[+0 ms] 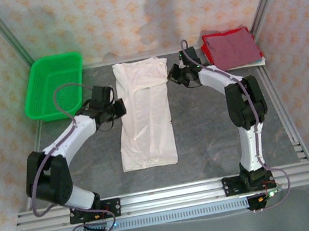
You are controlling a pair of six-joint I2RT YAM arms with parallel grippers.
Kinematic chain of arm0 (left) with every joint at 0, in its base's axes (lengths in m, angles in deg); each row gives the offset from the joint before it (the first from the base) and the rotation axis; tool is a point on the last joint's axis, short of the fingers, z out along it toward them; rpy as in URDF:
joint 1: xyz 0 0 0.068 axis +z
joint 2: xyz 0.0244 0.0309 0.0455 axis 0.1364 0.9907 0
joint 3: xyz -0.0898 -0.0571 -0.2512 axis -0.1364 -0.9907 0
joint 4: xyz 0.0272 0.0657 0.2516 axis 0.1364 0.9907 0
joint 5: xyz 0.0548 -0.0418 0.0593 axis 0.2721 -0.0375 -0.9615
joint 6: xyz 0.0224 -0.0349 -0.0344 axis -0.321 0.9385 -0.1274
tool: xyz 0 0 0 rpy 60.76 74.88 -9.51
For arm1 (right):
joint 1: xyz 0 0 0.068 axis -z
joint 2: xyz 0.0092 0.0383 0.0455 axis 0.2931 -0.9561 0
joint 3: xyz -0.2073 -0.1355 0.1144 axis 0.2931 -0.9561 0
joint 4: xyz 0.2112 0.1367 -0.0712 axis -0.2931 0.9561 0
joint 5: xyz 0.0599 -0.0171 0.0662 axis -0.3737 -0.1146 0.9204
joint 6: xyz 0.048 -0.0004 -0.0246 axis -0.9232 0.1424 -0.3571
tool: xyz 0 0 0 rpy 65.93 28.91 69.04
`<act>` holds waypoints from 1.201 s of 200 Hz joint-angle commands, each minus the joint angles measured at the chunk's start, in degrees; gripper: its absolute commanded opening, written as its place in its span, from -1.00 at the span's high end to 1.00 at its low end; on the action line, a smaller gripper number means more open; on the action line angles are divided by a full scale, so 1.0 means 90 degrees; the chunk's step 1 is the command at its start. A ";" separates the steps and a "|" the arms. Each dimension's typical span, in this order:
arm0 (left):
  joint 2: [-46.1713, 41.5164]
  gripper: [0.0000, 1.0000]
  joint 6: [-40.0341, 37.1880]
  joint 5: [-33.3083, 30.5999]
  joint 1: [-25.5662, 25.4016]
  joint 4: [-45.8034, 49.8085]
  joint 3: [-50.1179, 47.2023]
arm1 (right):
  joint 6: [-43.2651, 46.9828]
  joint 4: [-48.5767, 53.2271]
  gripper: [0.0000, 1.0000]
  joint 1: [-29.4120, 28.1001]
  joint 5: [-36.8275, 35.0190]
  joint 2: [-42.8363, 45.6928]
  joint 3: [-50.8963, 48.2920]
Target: Fold and stack the t-shirts
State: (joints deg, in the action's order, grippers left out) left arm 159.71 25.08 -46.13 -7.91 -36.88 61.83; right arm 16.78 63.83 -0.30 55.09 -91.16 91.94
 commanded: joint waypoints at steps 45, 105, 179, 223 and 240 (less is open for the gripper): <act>0.1721 1.00 -0.0471 -0.0012 0.0454 0.0199 0.1902 | 0.0270 0.0022 0.76 -0.0038 -0.0176 -0.0831 0.0766; 0.3202 1.00 -0.0596 -0.0304 0.0773 0.0446 0.3110 | 0.0017 0.0386 0.75 -0.0066 0.0227 -0.2126 0.2516; 0.5354 1.00 -0.0404 0.0149 0.0773 0.1016 0.5271 | -0.0463 0.1075 0.75 -0.0036 0.0076 -0.4035 0.4942; 0.6566 1.00 -0.0237 0.0424 0.0773 0.1534 0.6997 | -0.0880 0.1383 0.76 0.0176 -0.0328 -0.4893 0.6245; 0.7080 1.00 -0.0297 0.0375 0.0773 0.1942 0.7966 | -0.1002 0.1293 0.75 0.0246 -0.0257 -0.5044 0.6569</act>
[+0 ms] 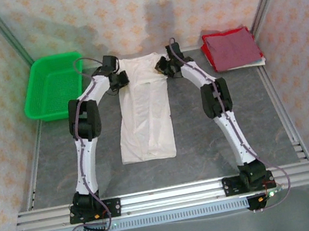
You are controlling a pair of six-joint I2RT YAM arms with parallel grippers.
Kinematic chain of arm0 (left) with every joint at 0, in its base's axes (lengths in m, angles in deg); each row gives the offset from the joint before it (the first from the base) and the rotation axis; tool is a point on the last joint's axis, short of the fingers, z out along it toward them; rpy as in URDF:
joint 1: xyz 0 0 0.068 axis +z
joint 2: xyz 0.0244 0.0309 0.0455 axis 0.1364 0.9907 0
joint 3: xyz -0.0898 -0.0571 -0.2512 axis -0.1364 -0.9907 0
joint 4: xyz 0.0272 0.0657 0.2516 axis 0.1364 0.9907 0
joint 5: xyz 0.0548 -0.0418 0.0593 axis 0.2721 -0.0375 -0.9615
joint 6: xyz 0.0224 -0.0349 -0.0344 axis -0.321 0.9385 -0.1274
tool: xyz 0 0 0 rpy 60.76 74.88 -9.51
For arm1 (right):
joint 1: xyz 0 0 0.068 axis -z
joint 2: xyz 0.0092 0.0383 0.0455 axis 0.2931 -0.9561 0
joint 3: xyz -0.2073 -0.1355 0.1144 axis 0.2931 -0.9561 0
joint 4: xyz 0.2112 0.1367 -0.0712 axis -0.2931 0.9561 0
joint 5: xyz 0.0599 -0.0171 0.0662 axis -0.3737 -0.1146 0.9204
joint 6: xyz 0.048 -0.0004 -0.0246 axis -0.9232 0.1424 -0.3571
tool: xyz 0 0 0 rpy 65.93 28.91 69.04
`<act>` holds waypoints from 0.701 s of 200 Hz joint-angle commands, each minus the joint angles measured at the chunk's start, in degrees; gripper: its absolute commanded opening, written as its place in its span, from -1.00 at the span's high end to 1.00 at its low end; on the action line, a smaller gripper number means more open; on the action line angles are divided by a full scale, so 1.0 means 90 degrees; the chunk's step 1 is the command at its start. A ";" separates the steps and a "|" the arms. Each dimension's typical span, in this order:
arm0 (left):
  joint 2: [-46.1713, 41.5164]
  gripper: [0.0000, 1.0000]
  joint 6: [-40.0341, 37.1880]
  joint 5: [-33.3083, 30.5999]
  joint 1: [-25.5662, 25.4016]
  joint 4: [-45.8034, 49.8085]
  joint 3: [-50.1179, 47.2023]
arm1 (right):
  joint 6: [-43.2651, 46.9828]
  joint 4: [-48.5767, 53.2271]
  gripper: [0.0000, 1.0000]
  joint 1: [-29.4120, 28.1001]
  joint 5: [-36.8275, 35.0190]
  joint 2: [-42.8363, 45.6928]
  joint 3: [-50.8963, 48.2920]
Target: Fold and stack the t-shirts
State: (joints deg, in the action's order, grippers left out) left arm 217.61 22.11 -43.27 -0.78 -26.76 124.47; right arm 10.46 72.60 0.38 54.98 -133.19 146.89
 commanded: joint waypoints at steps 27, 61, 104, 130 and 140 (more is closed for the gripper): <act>0.1105 1.00 0.0048 0.0195 0.0030 0.1521 0.2300 | -0.0263 0.0273 0.62 0.0201 0.0142 -0.0256 0.0849; -0.0396 1.00 0.0342 0.0277 0.0021 0.0882 0.1066 | 0.0063 0.0519 0.35 0.0237 0.0437 0.0689 0.0723; -0.3545 0.76 0.0406 -0.0054 -0.0038 -0.0392 -0.1924 | 0.0750 0.0647 0.25 0.0010 0.0664 0.3105 -0.1562; -0.5911 0.27 0.0475 -0.0031 -0.0124 -0.1851 -0.4881 | 0.0832 -0.1035 0.20 -0.0405 0.0387 0.5548 -0.5570; -0.6720 -0.07 0.0533 0.0061 -0.0136 -0.2409 -0.6094 | 0.0638 -0.2031 0.18 -0.0559 0.0365 0.6387 -0.7192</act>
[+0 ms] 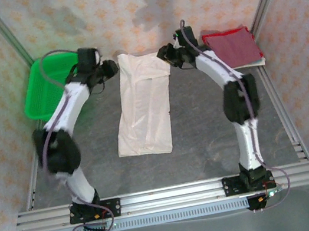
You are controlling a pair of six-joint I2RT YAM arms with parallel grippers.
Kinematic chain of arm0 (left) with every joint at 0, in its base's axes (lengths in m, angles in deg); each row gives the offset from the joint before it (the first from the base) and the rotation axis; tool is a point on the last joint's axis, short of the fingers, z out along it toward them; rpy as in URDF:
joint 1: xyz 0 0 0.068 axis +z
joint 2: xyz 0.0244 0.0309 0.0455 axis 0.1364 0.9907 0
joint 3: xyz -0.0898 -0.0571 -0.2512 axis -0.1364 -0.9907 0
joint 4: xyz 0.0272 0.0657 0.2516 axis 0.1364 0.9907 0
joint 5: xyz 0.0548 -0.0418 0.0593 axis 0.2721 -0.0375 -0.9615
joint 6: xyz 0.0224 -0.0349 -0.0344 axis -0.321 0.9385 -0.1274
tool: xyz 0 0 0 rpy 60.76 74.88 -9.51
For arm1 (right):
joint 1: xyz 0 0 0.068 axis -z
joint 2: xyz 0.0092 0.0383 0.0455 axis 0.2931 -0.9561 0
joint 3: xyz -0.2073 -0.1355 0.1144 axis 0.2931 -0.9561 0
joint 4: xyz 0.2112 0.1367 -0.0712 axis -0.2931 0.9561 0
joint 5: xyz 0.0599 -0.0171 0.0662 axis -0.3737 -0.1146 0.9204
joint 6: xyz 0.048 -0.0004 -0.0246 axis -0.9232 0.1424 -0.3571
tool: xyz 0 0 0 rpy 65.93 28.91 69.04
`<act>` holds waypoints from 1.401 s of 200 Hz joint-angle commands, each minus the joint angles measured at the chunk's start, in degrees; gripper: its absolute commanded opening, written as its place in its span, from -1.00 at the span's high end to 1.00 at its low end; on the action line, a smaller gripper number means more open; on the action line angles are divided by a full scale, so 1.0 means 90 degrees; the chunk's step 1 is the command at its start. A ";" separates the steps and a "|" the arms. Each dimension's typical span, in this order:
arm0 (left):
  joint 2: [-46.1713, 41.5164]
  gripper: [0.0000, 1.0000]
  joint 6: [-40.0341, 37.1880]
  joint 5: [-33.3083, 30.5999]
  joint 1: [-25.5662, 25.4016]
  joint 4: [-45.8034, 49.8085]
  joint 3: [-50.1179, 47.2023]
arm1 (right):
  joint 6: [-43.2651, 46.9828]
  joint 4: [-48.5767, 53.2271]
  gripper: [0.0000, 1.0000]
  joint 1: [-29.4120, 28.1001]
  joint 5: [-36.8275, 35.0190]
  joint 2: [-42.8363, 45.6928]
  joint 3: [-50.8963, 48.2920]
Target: Fold and stack the t-shirts
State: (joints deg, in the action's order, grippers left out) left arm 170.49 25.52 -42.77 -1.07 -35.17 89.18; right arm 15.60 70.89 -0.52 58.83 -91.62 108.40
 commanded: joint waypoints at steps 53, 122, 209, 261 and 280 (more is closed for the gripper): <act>-0.3546 -0.42 0.0127 0.0471 0.0003 -0.0142 -0.5299 | -0.0448 -0.3079 0.13 -0.0989 0.0415 0.3807 -0.7142; -0.3773 -0.03 0.0499 0.0969 -0.0072 0.0346 -0.6518 | -0.1053 -0.3997 0.16 -0.1608 0.0353 0.3636 -0.7893; -0.2875 0.15 0.0322 0.1182 -0.0350 -0.0463 -0.6640 | -0.1560 -0.5453 0.24 -0.1623 0.0635 0.2468 -0.8044; -0.2412 0.39 0.0653 0.1134 -0.0795 -0.0979 -0.6493 | -0.1616 -0.5785 0.25 -0.1623 0.0694 0.2242 -0.8231; -0.2342 0.68 0.0706 0.1068 -0.0855 -0.0896 -0.6497 | -0.1655 -0.5788 0.25 -0.1623 0.0665 0.2275 -0.8289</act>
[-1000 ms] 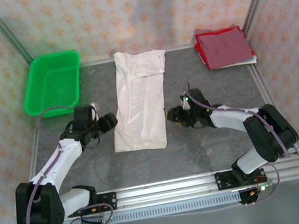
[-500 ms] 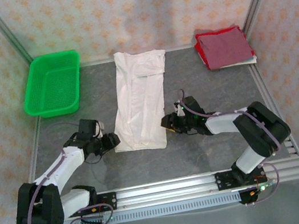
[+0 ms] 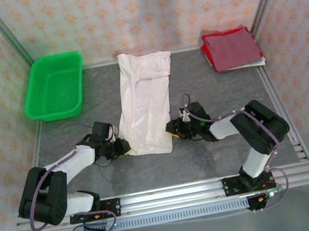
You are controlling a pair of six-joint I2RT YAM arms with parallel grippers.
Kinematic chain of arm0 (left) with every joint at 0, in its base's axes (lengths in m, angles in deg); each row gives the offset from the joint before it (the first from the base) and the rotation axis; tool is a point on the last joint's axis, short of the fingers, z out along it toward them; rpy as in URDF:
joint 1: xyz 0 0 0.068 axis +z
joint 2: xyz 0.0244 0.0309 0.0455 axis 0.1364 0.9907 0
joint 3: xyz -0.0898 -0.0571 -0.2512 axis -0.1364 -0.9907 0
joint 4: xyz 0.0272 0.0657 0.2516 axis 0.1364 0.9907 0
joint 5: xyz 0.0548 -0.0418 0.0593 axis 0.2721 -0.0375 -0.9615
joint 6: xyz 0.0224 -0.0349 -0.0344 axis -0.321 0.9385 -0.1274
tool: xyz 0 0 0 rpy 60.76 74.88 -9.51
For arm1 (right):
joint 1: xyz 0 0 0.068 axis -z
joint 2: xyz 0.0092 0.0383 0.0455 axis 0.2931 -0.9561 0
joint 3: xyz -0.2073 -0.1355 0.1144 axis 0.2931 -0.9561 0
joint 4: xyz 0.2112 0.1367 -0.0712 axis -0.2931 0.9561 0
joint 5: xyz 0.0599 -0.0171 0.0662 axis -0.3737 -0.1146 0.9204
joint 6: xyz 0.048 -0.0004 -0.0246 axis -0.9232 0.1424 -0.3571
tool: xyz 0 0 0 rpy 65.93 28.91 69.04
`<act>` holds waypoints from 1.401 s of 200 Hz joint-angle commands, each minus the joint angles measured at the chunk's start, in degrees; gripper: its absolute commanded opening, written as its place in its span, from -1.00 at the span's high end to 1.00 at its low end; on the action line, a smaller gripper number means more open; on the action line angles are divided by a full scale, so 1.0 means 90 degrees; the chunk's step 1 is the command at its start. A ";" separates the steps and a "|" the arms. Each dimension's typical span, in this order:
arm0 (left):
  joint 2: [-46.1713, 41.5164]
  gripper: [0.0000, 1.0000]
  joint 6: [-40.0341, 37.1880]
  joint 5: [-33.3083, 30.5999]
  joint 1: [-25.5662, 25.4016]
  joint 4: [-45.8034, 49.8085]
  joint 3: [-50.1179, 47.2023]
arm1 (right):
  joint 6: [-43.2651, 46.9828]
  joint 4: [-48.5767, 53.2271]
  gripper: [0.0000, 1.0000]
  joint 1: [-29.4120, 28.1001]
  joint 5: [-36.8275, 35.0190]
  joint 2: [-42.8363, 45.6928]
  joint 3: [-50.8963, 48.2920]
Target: Fold and stack the t-shirts
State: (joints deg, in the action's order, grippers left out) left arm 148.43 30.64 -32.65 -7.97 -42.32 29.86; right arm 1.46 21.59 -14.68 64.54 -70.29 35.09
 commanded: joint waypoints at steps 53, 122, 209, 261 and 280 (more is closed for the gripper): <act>-0.0382 0.84 0.0147 -0.0401 -0.0089 0.0385 -0.0054 | -0.0521 -0.0281 0.24 -0.0085 0.0345 0.0240 -0.0554; -0.0363 0.95 0.0541 -0.0186 -0.0509 -0.0106 -0.0130 | -0.0245 0.2203 0.22 -0.0597 -0.0376 0.1700 -0.0659; -0.0717 1.00 0.1079 -0.0596 -0.1250 -0.0320 -0.0121 | -0.0958 0.1864 0.16 -0.0645 -0.0807 0.2006 -0.1018; -0.0993 1.00 0.1167 -0.0623 -0.1308 -0.0353 -0.0305 | -0.1444 0.0611 0.21 -0.0758 -0.0584 0.1510 -0.0940; -0.1167 1.00 0.1189 -0.0693 -0.1316 -0.0313 -0.0373 | -0.1482 0.0549 0.27 -0.0838 -0.0665 0.1495 -0.0904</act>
State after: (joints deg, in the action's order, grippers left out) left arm 140.37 40.27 -36.76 -19.19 -44.97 27.50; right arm -9.82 31.66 -21.19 58.72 -56.24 26.32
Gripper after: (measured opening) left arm 0.049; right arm 0.382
